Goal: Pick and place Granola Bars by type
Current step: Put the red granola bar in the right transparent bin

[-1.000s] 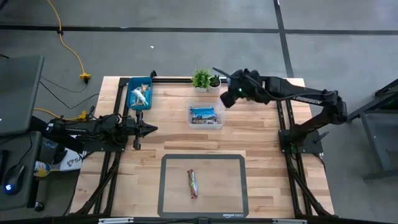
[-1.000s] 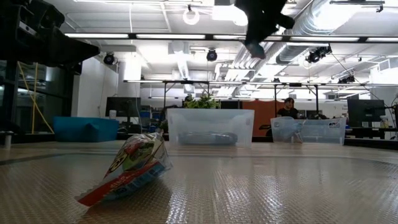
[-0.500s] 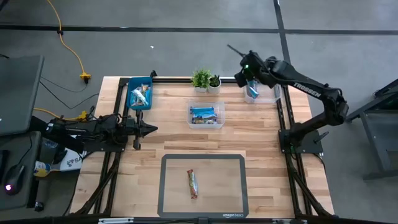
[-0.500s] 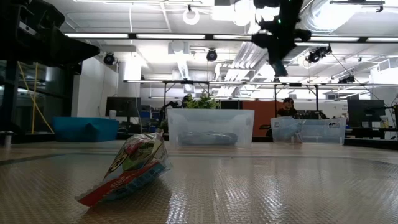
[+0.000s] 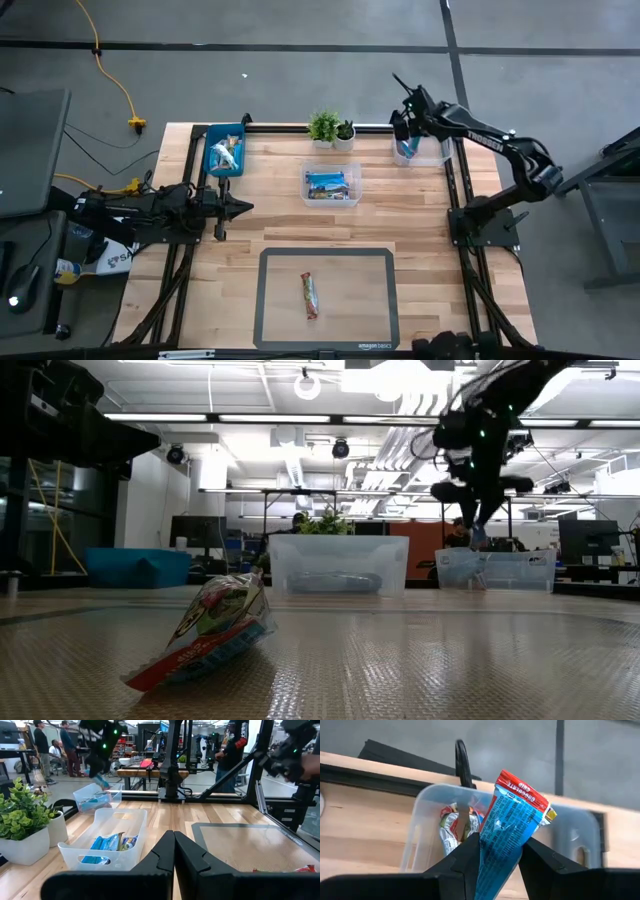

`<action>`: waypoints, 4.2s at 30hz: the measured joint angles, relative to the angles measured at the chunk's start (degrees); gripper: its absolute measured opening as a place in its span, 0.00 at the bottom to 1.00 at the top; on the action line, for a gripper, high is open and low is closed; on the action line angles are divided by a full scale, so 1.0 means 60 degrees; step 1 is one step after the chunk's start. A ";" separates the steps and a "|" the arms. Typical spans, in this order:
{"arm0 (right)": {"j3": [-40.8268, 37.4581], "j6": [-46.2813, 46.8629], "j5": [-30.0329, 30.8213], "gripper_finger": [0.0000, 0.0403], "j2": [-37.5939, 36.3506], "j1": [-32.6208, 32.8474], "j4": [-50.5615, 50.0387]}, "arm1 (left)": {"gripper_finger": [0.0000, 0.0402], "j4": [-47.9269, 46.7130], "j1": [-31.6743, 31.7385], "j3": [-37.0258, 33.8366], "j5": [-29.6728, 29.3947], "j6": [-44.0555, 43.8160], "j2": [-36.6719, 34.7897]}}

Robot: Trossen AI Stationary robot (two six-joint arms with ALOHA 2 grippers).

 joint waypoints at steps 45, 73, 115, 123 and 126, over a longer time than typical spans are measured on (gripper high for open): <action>0.0117 -0.1338 -0.3544 0.57 -0.0803 -0.0423 0.2868 | 0.00 -0.0001 -0.0001 0.0001 0.0000 0.0000 -0.0001; 0.3900 -0.2279 -0.5844 0.56 -0.1299 0.6840 0.2998 | 0.00 -0.0002 -0.0002 0.0002 0.0000 0.0002 -0.0004; 0.6361 0.7182 -0.1807 0.56 0.5646 1.1523 -0.0068 | 0.00 -0.0001 -0.0003 0.0001 0.0000 0.0002 -0.0002; 0.6357 0.7826 -0.1474 0.56 0.5740 1.1705 -0.0171 | 0.00 -0.0001 -0.0001 0.0003 0.0000 0.0003 -0.0001; 0.6357 0.7869 -0.1758 0.56 0.6010 1.1780 -0.0142 | 0.00 -0.0001 0.0000 0.0000 0.0000 0.0000 0.0000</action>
